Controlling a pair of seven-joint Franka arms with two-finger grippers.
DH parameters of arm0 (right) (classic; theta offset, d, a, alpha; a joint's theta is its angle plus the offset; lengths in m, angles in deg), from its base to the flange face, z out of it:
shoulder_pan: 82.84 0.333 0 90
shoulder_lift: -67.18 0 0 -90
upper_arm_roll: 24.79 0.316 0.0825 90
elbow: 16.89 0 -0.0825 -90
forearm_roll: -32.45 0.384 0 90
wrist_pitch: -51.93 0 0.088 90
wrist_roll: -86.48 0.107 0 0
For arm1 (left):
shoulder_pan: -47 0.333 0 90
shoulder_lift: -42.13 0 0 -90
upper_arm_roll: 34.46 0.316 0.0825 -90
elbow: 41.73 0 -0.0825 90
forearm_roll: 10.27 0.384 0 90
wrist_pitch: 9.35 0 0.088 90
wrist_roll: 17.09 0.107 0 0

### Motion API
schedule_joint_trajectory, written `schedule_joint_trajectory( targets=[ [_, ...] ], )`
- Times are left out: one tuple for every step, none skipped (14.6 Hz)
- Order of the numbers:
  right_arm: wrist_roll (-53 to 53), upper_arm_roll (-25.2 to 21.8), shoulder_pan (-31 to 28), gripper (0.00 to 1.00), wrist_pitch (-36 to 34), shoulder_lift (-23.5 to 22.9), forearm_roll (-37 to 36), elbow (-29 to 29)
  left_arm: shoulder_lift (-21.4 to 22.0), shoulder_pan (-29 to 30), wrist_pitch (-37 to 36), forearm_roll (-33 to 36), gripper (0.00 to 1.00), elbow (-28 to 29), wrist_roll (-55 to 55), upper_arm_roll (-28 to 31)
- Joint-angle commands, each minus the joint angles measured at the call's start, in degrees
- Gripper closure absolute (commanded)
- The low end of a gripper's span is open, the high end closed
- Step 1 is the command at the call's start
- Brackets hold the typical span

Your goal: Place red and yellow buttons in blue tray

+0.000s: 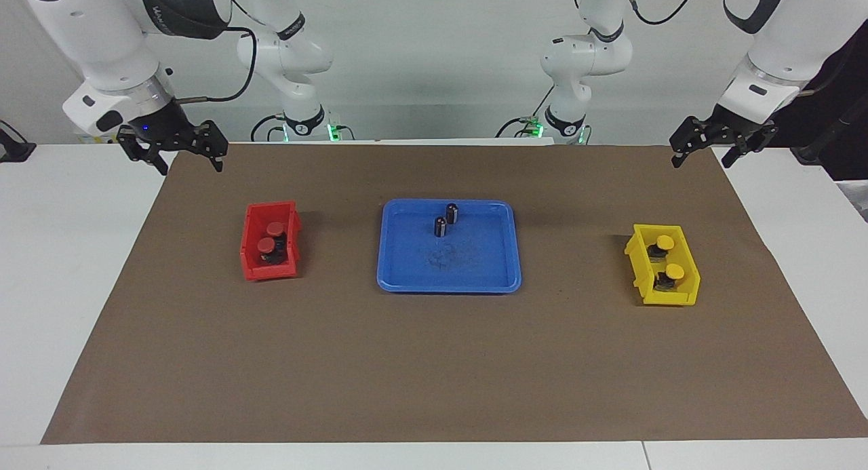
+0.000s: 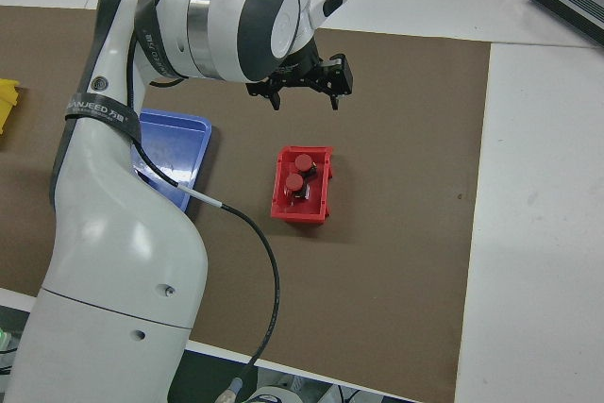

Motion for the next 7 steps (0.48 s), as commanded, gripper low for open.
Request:
schedule_joint_trajectory(
  targets=[
    [0.9, 0.1, 0.0, 0.0, 0.0, -0.5, 0.2, 0.9, 1.0, 0.0, -0.9, -0.8, 0.0, 0.4, 0.4, 0.4],
    [0.9, 0.2, 0.0, 0.0, -0.1, -0.5, 0.3, 0.9, 1.0, 0.0, -0.9, -0.8, 0.0, 0.4, 0.5, 0.4],
    [1.0, 0.2, 0.0, 0.0, -0.2, -0.4, 0.4, 0.9, 1.0, 0.0, -0.9, -0.8, 0.0, 0.4, 0.5, 0.4],
    [1.1, 0.2, 0.0, 0.0, -0.3, -0.5, 0.6, 0.9, 1.0, 0.0, -0.9, -0.8, 0.0, 0.4, 0.4, 0.4],
    [1.1, 0.2, 0.0, 0.0, -0.4, -0.3, 0.7, 0.7, 1.0, 0.0, -0.9, -0.8, 0.0, 0.4, 0.5, 0.4],
    [1.1, 0.1, 0.0, 0.0, -0.4, -0.1, 0.7, 0.2, 1.0, 0.0, -0.9, -0.8, 0.0, 0.4, 0.5, 0.4],
    [0.8, 0.1, -0.1, 0.0, -0.1, -0.1, 0.7, 0.1, 1.0, 0.0, -0.9, -0.8, 0.0, 0.4, 0.4, 0.4]
  ],
)
